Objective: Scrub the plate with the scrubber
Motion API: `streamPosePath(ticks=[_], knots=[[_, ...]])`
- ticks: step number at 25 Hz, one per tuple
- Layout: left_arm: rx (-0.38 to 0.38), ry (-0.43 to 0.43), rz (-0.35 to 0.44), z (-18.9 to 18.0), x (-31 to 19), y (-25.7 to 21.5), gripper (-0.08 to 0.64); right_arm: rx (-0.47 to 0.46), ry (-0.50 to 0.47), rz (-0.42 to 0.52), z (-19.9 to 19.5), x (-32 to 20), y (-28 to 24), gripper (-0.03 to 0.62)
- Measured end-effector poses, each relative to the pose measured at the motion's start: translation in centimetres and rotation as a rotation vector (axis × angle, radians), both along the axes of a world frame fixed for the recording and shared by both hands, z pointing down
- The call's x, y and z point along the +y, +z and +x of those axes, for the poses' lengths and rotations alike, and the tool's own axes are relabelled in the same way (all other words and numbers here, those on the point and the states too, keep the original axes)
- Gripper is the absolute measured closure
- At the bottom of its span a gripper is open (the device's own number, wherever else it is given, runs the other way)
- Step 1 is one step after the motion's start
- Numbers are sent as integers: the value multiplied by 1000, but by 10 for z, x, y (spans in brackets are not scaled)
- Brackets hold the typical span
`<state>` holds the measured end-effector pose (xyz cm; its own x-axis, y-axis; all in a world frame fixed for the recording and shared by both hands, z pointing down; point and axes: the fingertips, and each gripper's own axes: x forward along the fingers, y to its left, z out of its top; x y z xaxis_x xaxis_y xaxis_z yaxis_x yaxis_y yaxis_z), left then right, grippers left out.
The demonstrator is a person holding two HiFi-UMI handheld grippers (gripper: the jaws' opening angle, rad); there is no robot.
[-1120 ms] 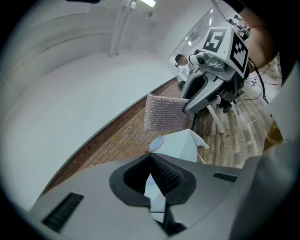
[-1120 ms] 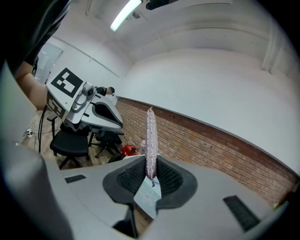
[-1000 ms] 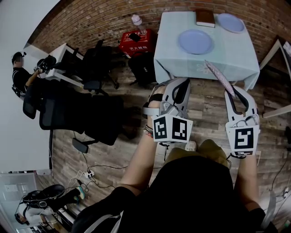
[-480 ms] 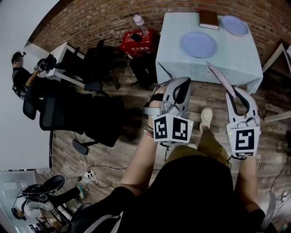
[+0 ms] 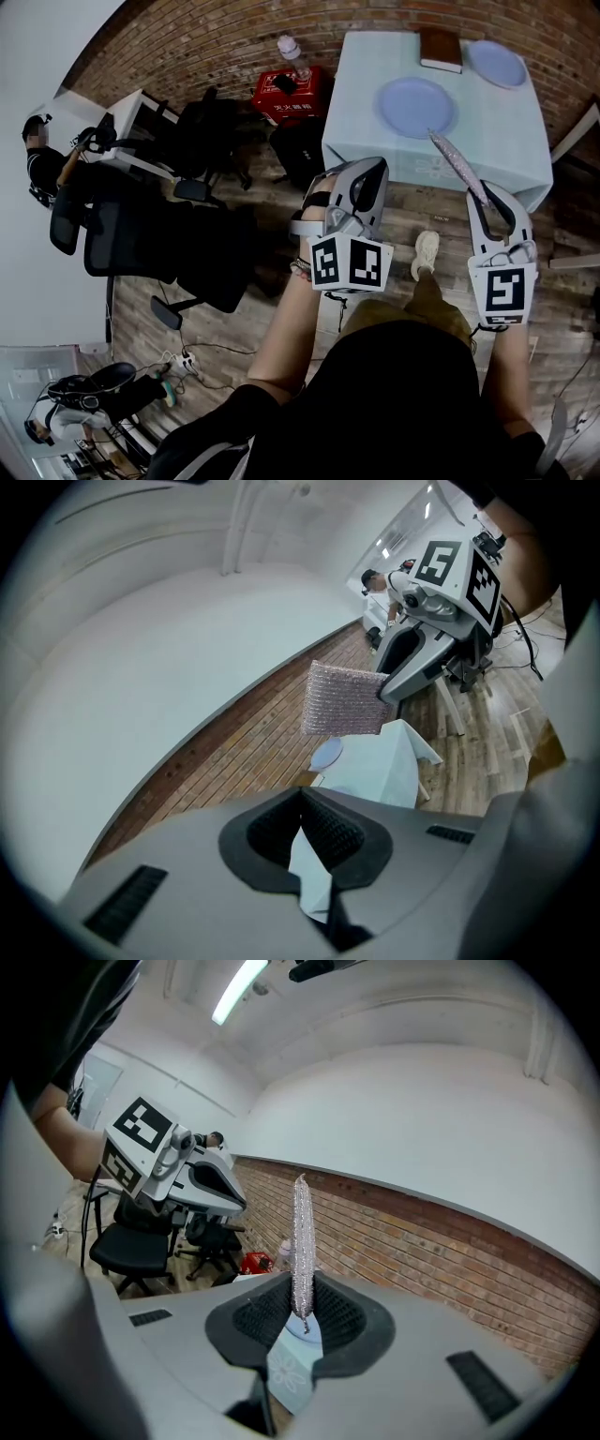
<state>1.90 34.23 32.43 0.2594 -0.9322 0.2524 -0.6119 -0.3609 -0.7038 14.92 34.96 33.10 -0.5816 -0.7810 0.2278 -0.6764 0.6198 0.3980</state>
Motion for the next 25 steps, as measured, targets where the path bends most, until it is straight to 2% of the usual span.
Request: streamPosePath(ticks=[13, 25], knots=[[-1, -70, -35, 3, -137, 2, 538, -5, -88, -20, -1, -149, 0, 505], [-32, -129, -70, -7, -274, 3, 538, -23, -205, -10, -26, -295, -9, 505]])
